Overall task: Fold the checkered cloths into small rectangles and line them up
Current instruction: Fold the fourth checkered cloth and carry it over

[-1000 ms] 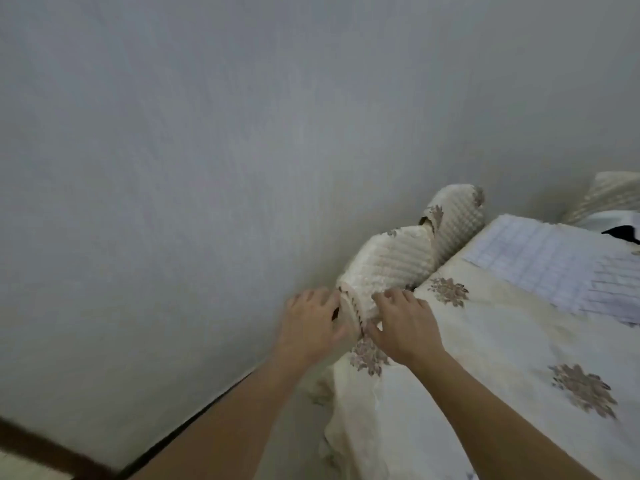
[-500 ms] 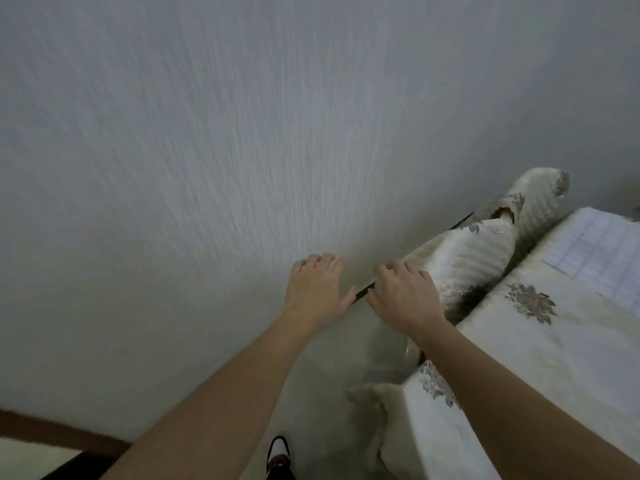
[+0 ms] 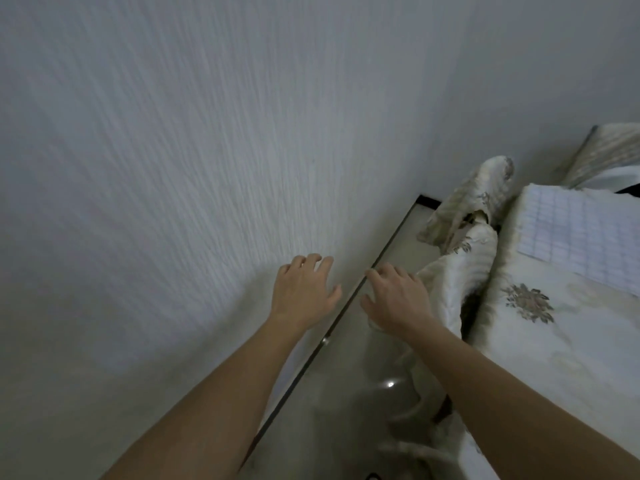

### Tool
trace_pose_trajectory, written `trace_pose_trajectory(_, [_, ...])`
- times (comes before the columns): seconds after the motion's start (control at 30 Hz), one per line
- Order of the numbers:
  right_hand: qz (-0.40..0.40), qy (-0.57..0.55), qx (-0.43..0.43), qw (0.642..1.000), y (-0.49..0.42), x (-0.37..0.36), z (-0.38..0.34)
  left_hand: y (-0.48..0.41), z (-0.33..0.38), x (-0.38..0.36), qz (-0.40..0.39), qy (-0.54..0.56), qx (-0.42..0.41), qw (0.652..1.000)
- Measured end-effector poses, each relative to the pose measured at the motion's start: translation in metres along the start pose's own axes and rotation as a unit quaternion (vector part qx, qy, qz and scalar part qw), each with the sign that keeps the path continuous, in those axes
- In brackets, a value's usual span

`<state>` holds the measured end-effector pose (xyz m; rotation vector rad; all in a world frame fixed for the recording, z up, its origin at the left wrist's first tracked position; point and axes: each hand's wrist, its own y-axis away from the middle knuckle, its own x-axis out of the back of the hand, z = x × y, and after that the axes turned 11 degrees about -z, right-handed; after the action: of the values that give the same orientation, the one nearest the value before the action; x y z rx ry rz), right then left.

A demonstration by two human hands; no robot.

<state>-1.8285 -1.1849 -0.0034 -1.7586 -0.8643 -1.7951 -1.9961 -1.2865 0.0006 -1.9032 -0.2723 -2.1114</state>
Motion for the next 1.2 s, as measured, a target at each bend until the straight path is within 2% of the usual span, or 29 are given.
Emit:
trace_pose_trajectory(0.3, [-0.006, 0.000, -0.077, 0.997, -0.080, 0.000, 0.053, -0.118, 0.005, -0.009, -0.027, 0.016, -0.073, 0.997])
trace_pose_trajectory(0.47, [0.018, -0.005, -0.116, 0.993, -0.151, 0.005, 0.116, -0.223, 0.020, -0.025, -0.041, -0.009, -0.125, 0.991])
trace_pose_trajectory(0.7, [0.016, -0.020, -0.177, 0.984, -0.238, 0.003, 0.226, -0.382, 0.072, -0.048, -0.084, -0.025, -0.175, 0.981])
trace_pose_trajectory(1.07, [0.018, -0.012, -0.282, 0.959, -0.286, 0.007, 0.346, -0.529, 0.151, -0.064, -0.122, -0.067, -0.261, 0.955])
trace_pose_trajectory(1.2, [0.029, -0.016, -0.296, 0.954, -0.303, 0.003, 0.382, -0.580, 0.175, -0.075, -0.118, -0.077, -0.287, 0.947])
